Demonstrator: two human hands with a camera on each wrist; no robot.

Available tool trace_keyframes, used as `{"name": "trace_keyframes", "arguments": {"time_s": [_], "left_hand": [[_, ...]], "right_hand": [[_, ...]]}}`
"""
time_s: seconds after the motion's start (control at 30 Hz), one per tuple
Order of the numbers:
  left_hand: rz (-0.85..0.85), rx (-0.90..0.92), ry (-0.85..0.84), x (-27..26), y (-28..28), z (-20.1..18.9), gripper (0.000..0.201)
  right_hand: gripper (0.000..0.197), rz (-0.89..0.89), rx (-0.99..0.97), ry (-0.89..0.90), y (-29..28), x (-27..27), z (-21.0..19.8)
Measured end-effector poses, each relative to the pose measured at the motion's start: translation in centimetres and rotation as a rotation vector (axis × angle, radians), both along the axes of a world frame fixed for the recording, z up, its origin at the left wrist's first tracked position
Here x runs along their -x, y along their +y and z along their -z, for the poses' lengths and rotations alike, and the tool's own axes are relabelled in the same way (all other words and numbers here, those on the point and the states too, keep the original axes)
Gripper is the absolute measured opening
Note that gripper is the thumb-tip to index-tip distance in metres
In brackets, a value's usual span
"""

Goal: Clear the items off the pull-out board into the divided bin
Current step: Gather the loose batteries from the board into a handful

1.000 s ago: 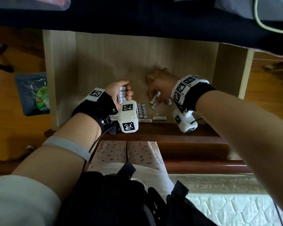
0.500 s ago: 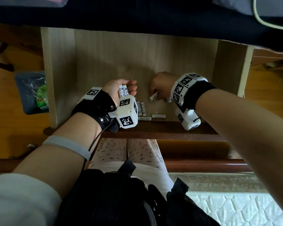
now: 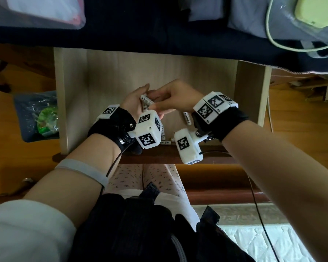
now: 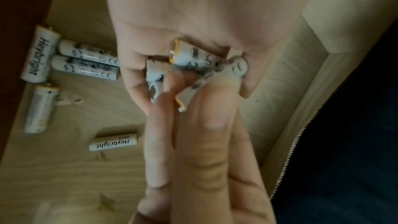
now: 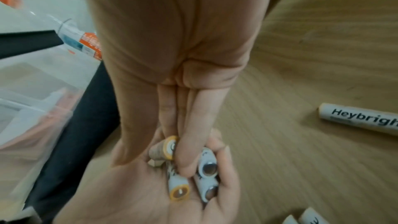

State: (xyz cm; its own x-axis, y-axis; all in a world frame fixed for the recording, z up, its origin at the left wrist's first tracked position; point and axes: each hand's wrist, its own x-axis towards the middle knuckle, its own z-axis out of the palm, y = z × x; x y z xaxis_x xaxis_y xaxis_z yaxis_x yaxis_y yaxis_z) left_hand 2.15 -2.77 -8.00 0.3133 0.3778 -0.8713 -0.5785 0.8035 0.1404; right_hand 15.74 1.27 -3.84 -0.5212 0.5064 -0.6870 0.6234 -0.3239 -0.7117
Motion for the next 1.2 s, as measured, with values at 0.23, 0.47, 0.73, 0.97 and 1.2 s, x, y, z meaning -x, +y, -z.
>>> {"name": "trace_keyframes", "arguments": {"time_s": [0.23, 0.47, 0.73, 0.97, 1.2], "left_hand": [[0.078, 0.016, -0.030, 0.5, -0.3, 1.1, 0.031], [0.120, 0.014, -0.085, 1.6, -0.9, 1.8, 0.026], [0.058, -0.011, -0.104, 2.5, -1.0, 1.7, 0.030], [0.046, -0.025, -0.054, 2.9, -1.4, 1.7, 0.038], [0.043, -0.023, 0.020, 3.0, -1.6, 0.9, 0.050]], "right_hand": [[0.007, 0.321, 0.151, 0.042, -0.5, -2.3, 1.0], [0.013, 0.438, 0.091, 0.069, -0.5, -2.3, 1.3], [0.024, -0.006, 0.013, -0.774, 0.0, -4.5, 5.2], [0.014, -0.129, -0.030, -0.818, -0.2, -4.0, 3.8], [0.013, 0.278, 0.243, -0.346, 0.8, -1.1, 2.3]]}}
